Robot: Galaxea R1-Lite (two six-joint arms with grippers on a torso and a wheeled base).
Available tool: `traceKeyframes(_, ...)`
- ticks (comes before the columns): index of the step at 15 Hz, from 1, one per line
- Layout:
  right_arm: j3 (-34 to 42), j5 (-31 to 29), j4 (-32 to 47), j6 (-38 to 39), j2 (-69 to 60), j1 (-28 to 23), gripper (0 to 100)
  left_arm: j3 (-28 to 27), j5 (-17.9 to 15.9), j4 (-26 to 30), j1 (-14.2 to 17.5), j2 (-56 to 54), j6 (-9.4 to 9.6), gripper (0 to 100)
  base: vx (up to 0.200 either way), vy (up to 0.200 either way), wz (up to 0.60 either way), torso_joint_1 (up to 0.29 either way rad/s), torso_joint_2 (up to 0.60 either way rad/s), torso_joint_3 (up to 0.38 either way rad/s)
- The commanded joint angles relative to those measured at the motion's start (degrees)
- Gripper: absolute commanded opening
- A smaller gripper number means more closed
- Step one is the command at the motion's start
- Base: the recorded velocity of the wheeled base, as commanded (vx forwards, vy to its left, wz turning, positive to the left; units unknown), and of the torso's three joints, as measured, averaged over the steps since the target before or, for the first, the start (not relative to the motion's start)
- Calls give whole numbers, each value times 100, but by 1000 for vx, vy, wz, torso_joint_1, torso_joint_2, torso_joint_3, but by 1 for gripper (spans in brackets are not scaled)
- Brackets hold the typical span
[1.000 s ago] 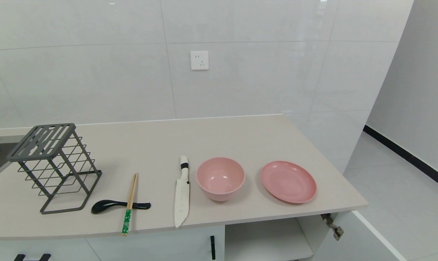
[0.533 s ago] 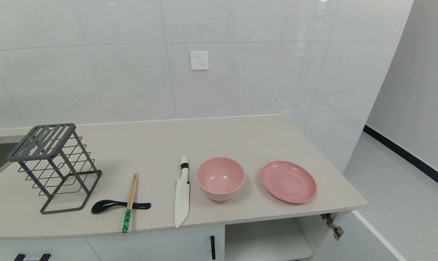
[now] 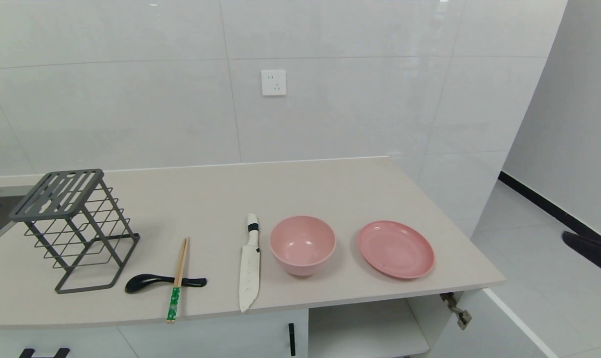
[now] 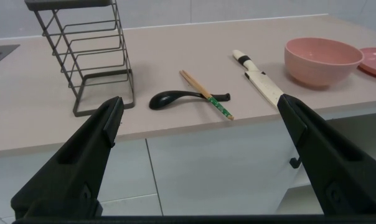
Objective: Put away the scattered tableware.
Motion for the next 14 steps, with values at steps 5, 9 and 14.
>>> traceKeyframes(5,-620,-529,-1592,-274,4200,704,100,0,31,-1,1,9,12,100,0,0,0,0,0,0)
traceKeyframes(9,-602,-529,-1943,-230,4710,660,100,0,31,-1,-7,0,21,100,0,0,0,0,0,0)
traceKeyframes(14,-629,-538,-2462,-213,5554,643,100,0,49,-1,1,9,21,100,0,0,0,0,0,0)
